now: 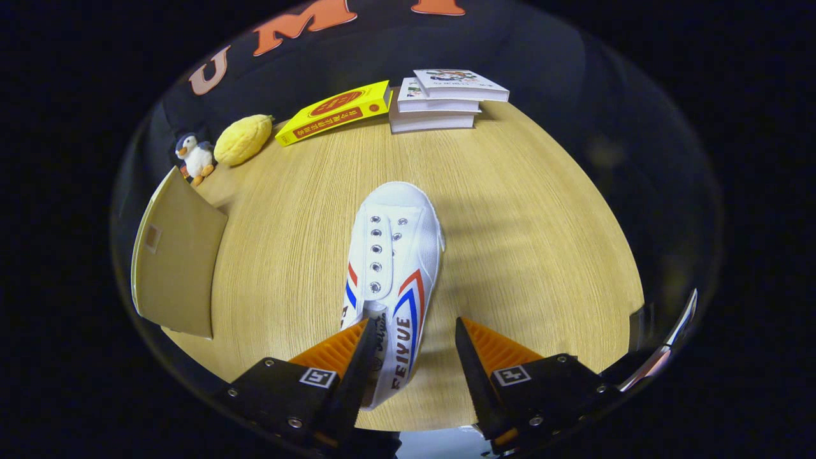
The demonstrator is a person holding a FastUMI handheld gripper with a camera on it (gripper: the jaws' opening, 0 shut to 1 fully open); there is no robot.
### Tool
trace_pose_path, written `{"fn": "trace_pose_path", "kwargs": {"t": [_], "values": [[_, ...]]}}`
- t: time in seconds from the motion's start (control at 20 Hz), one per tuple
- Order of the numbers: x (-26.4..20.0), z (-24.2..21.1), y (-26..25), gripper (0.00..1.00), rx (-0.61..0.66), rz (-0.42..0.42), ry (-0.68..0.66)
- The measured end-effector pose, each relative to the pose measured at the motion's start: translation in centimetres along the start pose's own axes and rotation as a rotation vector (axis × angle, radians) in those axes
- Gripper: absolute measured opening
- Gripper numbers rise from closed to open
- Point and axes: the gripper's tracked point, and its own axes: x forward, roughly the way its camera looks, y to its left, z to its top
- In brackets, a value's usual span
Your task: Open the storage box then place both shoes into the box .Put the left shoe in first, then the right shoe, with the right side of both shoes facing outward in a uniform manner.
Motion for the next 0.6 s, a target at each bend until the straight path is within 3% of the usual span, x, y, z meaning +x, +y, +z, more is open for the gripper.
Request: {"fn": "trace_pose_path", "kwargs": {"t": [0.25, 0.4, 0.45, 0.6], "values": [[0.7, -0.5, -0.1, 0.33, -0.017, 0.004, 0.02], [1.1, -0.7, -1.1, 0.16, -0.005, -0.008, 0.025], [1.1, -0.6, -1.0, 0.04, 0.011, 0.007, 0.014], [0.4, -0.3, -0.5, 0.0, 0.159, 0.12, -0.025]]}}
